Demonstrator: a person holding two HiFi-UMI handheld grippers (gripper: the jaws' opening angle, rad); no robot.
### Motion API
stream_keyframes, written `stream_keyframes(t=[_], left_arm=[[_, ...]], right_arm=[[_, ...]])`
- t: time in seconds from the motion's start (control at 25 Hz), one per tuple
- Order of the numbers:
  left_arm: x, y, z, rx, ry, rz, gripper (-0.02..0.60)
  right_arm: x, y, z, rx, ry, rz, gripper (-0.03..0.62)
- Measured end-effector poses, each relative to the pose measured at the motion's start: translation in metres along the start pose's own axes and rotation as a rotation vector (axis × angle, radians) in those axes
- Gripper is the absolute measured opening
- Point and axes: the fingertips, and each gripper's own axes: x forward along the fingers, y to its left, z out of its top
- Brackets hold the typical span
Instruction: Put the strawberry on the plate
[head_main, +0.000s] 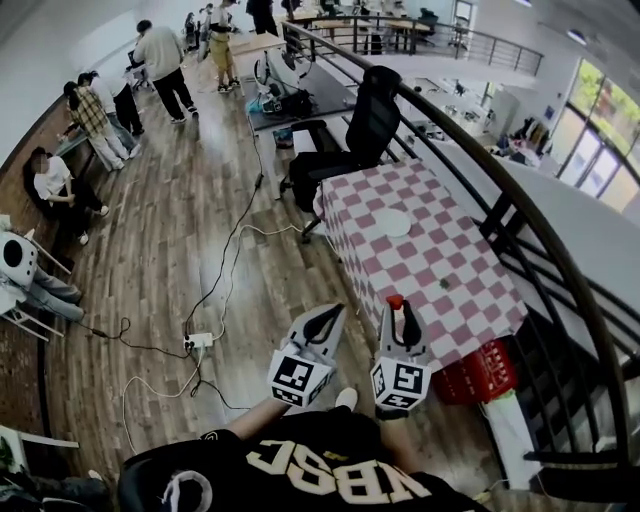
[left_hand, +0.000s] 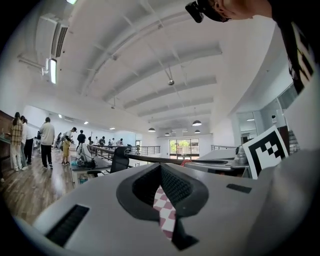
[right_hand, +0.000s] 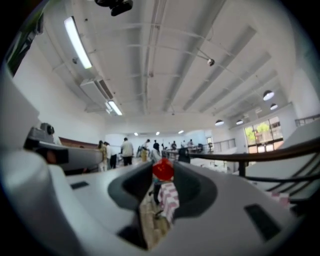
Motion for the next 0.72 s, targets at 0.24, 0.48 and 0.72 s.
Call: stream_keyframes(t=[0.24, 0.48, 0.72], left_arm=[[0.053, -0.006, -0.006, 0.03, 0.011, -0.001, 0.014], [0.098, -0.025, -0.003, -0.011, 0.022, -0.048, 0.014], [0.131, -0.008, -0.02, -0.054, 0.048, -0.039, 0.014]], right_arm=[[0.035, -0.041, -0.003, 0.078, -0.013, -0.01, 0.133], [0.038, -0.07, -0.006, 0.109, 0.005, -0.019, 0.133], [0.061, -0.096, -0.011, 0.098, 0.005, -0.045, 0.133]])
